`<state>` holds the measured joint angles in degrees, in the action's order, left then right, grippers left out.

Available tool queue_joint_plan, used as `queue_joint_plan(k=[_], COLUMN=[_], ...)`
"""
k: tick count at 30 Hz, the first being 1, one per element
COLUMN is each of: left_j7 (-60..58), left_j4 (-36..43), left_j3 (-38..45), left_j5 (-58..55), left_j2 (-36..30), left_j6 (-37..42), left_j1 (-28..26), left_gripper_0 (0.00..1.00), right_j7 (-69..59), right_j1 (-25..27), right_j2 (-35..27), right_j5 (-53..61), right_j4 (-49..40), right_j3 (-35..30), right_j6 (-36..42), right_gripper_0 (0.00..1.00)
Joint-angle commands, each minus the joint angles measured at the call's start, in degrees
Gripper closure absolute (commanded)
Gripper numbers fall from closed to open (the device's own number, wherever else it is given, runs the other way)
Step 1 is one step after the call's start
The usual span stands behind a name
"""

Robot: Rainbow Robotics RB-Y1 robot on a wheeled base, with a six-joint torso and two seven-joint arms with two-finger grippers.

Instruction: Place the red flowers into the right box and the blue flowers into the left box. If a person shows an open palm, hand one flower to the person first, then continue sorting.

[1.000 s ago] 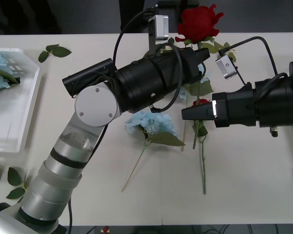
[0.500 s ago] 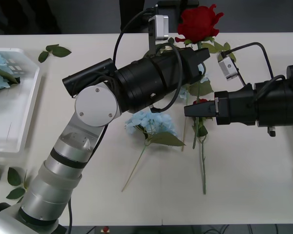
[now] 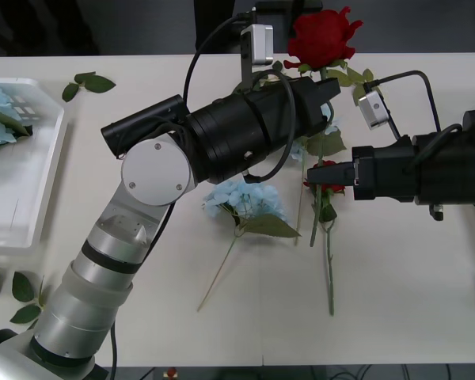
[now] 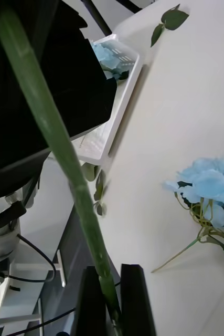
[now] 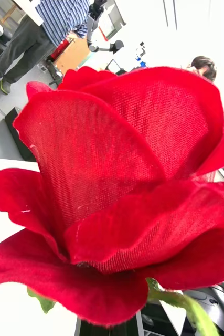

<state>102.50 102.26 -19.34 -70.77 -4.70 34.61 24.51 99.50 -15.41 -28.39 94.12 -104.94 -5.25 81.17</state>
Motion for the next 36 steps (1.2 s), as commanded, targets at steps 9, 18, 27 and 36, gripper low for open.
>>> queue_joint_plan(k=[9, 18, 27, 36], left_j7=[1.38, 1.03, 0.15, -4.24], left_j4=[1.37, 5.94, 10.51, 17.54], left_j3=[0.44, 5.19, 15.38, 17.58], left_j5=[-0.6, -5.43, -7.45, 9.78], left_j2=[-1.01, -11.29, -20.87, -23.42], left_j6=[0.02, 13.2, 33.42, 46.34], left_j1=[0.89, -1.13, -5.17, -10.62], left_gripper_0=[0.0, 0.0, 0.0, 0.0], right_j7=[2.8, 3.15, 3.24, 2.54], right_j1=[-0.32, -0.23, 0.03, 0.03], right_j2=[-1.41, -1.58, -5.89, -10.2], right_j5=[1.25, 1.33, -2.71, -17.65], right_j4=[-0.35, 0.0, 0.0, 0.0], right_j3=[-0.2, -0.9, -8.55, -19.19], right_j6=[-0.75, -0.57, 3.38, 10.94], right_gripper_0=[1.0, 1.0, 1.0, 1.0])
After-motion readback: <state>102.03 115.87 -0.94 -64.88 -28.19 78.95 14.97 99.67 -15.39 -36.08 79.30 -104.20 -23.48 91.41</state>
